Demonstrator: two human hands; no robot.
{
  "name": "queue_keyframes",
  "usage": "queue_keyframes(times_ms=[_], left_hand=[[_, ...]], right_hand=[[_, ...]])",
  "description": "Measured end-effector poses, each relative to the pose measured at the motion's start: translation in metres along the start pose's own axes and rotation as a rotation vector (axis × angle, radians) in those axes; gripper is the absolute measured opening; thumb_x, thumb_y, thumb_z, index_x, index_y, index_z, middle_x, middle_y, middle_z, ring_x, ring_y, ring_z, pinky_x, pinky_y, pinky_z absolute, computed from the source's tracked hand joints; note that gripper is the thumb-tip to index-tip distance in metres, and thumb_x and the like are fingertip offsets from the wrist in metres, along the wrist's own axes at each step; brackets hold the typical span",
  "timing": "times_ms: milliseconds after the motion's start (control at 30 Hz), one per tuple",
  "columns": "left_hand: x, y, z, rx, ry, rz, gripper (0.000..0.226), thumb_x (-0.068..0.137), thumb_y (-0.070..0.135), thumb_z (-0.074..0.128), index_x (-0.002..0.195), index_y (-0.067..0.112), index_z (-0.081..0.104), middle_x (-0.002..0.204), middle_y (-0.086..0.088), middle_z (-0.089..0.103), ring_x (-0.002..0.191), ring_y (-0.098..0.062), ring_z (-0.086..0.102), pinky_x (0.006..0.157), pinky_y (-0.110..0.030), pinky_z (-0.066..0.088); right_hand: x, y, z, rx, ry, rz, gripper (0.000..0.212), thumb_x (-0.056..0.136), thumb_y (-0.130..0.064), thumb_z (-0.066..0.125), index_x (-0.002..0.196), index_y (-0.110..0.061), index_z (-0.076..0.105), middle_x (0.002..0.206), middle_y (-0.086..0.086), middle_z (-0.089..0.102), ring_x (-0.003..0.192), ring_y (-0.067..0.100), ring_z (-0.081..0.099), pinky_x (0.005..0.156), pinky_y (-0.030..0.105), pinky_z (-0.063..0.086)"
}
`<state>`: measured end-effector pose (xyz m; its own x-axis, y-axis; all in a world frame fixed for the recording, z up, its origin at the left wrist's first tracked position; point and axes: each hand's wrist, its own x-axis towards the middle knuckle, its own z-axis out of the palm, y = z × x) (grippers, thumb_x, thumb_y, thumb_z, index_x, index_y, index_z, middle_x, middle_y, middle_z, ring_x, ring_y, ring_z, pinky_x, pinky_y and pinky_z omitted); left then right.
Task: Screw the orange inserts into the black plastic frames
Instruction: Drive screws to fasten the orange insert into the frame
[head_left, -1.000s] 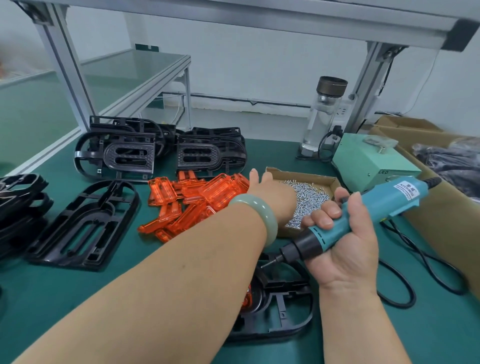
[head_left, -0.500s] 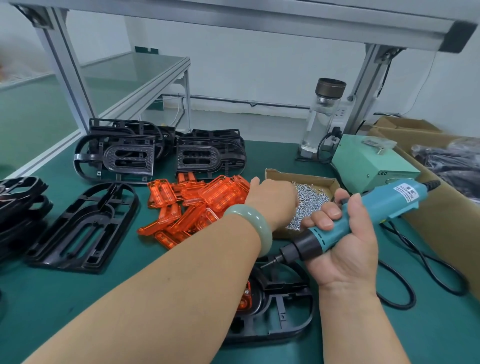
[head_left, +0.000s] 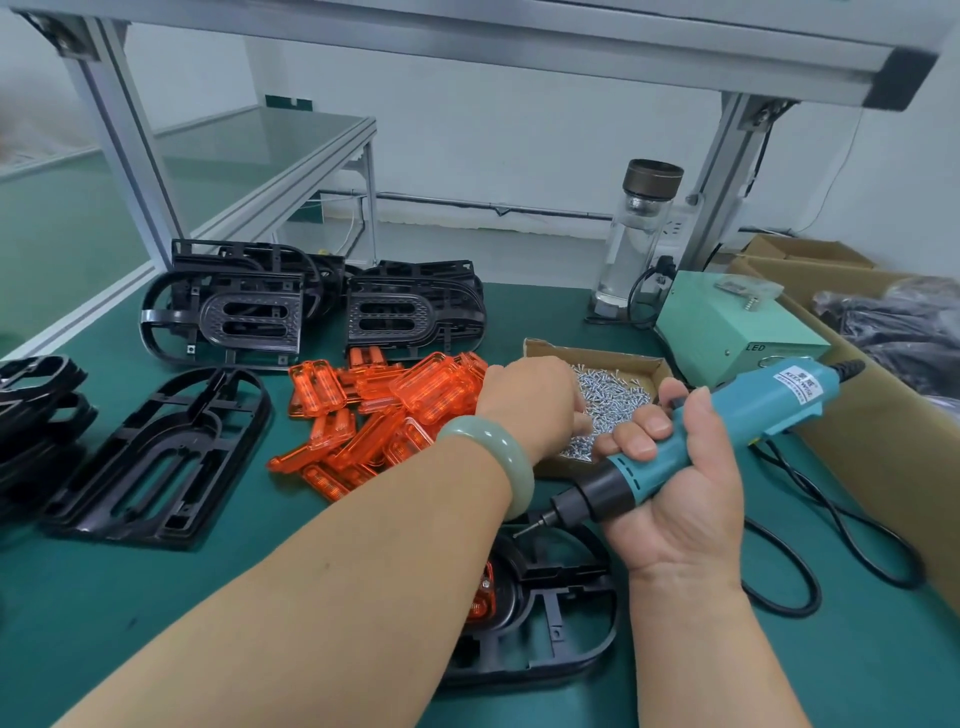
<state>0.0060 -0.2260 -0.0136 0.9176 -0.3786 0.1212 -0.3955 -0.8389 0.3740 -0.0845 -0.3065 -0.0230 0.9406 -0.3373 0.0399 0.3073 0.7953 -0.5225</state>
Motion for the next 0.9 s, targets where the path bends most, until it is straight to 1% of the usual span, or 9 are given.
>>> queue_keyframes(times_ms=[167,267,333,400,500,633,767,867,900], left_hand=[[-0.002,-0.005,-0.005,-0.104,0.043,-0.022,0.024,0.078,0.046,0.070,0.064,0.027,0.066,0.068,0.004,0.062,0.074,-0.019,0.057,0.070,-0.028,0.046],[-0.002,-0.008,-0.010,-0.159,0.061,-0.043,0.034,0.076,0.050,0.071,0.056,0.024,0.062,0.055,0.005,0.056,0.060,-0.015,0.054,0.060,-0.025,0.040],[-0.003,-0.009,-0.013,-0.170,0.077,-0.030,0.030,0.078,0.046,0.070,0.060,0.023,0.064,0.061,0.004,0.062,0.063,-0.015,0.056,0.062,-0.025,0.041],[-0.005,-0.008,-0.016,-0.231,0.115,-0.011,0.019,0.082,0.035,0.069,0.067,0.023,0.064,0.072,0.003,0.068,0.066,-0.012,0.057,0.067,-0.024,0.044],[-0.013,-0.007,-0.024,-0.460,0.184,-0.047,0.022,0.083,0.019,0.068,0.066,0.026,0.056,0.064,0.012,0.059,0.062,-0.007,0.055,0.073,-0.027,0.050],[-0.040,-0.013,-0.035,-0.798,0.234,-0.156,0.021,0.078,0.005,0.067,0.068,0.023,0.062,0.064,-0.001,0.067,0.065,-0.017,0.064,0.074,-0.037,0.058],[-0.083,-0.026,-0.039,-1.154,0.236,-0.280,0.017,0.080,0.002,0.069,0.086,0.018,0.069,0.071,-0.001,0.073,0.071,-0.015,0.070,0.062,-0.023,0.057],[-0.115,-0.033,-0.037,-1.421,0.237,-0.416,0.007,0.079,0.011,0.071,0.084,0.016,0.070,0.070,-0.002,0.071,0.064,-0.013,0.068,0.053,-0.018,0.052],[-0.125,-0.035,-0.036,-1.501,0.230,-0.452,0.010,0.076,0.015,0.071,0.085,0.014,0.070,0.070,-0.003,0.070,0.062,-0.012,0.066,0.050,-0.018,0.051]], right_hand=[[0.001,0.001,-0.002,0.011,0.007,-0.001,0.019,0.081,-0.037,0.056,0.089,-0.020,0.053,0.057,-0.010,0.044,0.042,0.003,0.041,0.051,0.018,0.043],[0.002,0.001,-0.002,0.003,0.008,-0.002,0.020,0.082,-0.038,0.056,0.090,-0.020,0.054,0.058,-0.010,0.044,0.043,0.003,0.042,0.051,0.019,0.043],[0.002,0.002,-0.002,0.001,0.010,0.001,0.020,0.082,-0.038,0.056,0.090,-0.020,0.053,0.058,-0.010,0.044,0.043,0.003,0.042,0.051,0.019,0.043],[0.002,0.003,-0.002,-0.002,0.016,0.001,0.020,0.081,-0.038,0.057,0.090,-0.020,0.053,0.058,-0.010,0.044,0.043,0.004,0.042,0.051,0.019,0.043],[0.001,0.003,-0.002,-0.013,0.020,-0.004,0.020,0.081,-0.038,0.058,0.090,-0.020,0.053,0.058,-0.010,0.044,0.043,0.004,0.042,0.051,0.019,0.042],[0.001,0.003,-0.001,-0.006,0.023,-0.003,0.020,0.080,-0.038,0.059,0.089,-0.021,0.053,0.058,-0.010,0.044,0.043,0.004,0.042,0.053,0.019,0.042],[0.000,0.004,0.000,0.041,0.039,0.003,0.017,0.080,-0.038,0.060,0.086,-0.022,0.055,0.060,-0.011,0.044,0.045,0.003,0.042,0.054,0.020,0.043],[0.000,0.004,0.000,0.075,0.071,0.008,0.017,0.079,-0.037,0.062,0.086,-0.023,0.054,0.061,-0.011,0.044,0.046,0.003,0.043,0.054,0.020,0.042],[-0.001,0.004,0.001,0.086,0.088,0.010,0.018,0.078,-0.036,0.063,0.086,-0.023,0.054,0.062,-0.011,0.044,0.047,0.003,0.043,0.054,0.020,0.042]])
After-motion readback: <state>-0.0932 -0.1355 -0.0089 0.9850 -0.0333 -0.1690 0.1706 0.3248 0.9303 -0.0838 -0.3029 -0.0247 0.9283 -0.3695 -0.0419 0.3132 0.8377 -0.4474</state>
